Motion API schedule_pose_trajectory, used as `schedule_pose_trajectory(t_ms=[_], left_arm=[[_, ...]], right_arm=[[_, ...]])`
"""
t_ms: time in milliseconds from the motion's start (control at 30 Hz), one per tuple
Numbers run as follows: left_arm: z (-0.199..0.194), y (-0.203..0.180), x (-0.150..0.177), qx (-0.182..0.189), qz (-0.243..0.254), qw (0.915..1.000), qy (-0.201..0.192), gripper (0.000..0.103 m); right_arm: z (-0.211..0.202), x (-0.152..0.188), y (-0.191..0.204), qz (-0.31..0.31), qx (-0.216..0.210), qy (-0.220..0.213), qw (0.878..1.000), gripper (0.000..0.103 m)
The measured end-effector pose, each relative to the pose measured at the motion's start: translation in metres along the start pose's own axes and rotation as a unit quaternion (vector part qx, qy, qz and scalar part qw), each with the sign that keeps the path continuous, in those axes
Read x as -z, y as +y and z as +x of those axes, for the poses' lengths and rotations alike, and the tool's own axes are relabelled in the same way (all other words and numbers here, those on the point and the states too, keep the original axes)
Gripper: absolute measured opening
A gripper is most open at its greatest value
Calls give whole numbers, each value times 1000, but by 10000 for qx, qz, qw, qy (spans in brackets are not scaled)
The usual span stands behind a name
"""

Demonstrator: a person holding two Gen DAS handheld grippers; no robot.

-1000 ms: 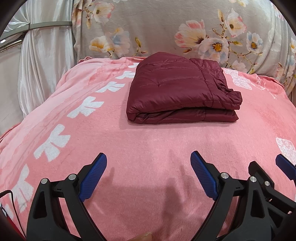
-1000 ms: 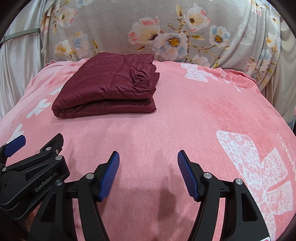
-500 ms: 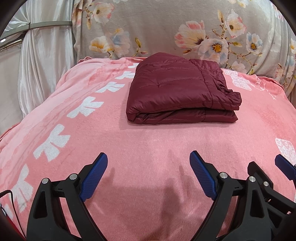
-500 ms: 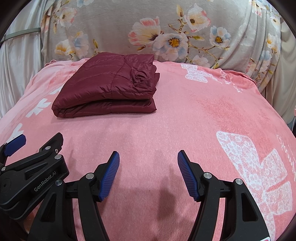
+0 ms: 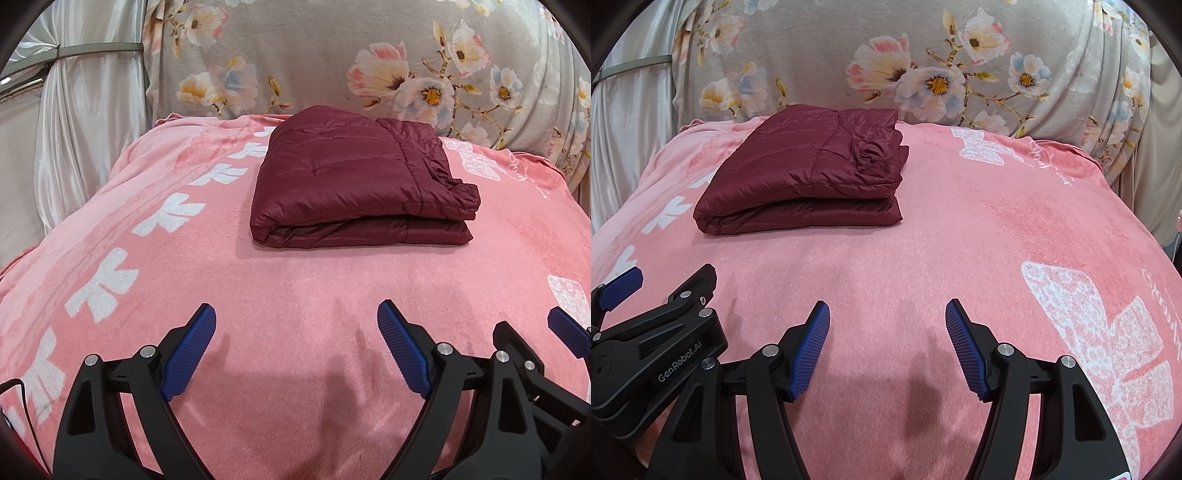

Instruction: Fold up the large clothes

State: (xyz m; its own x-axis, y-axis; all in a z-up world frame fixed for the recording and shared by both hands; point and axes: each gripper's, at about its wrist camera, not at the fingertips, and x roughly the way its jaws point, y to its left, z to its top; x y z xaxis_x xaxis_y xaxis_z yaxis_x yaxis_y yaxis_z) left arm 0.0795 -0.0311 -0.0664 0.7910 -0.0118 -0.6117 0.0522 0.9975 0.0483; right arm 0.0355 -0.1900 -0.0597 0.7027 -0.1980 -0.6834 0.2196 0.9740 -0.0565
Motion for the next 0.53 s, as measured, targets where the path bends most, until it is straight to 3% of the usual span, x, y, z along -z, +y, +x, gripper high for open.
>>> schedule_pose_trajectory(t_ms=[333, 533], left_arm=[[-2, -1, -1, 11, 24, 10000, -48, 85], [-4, -5, 0, 3, 95, 9999, -95, 78]], right_arm=[[0, 0, 0, -22, 14, -8, 10000, 64], [0, -1, -2, -27, 39, -12, 10000, 64]])
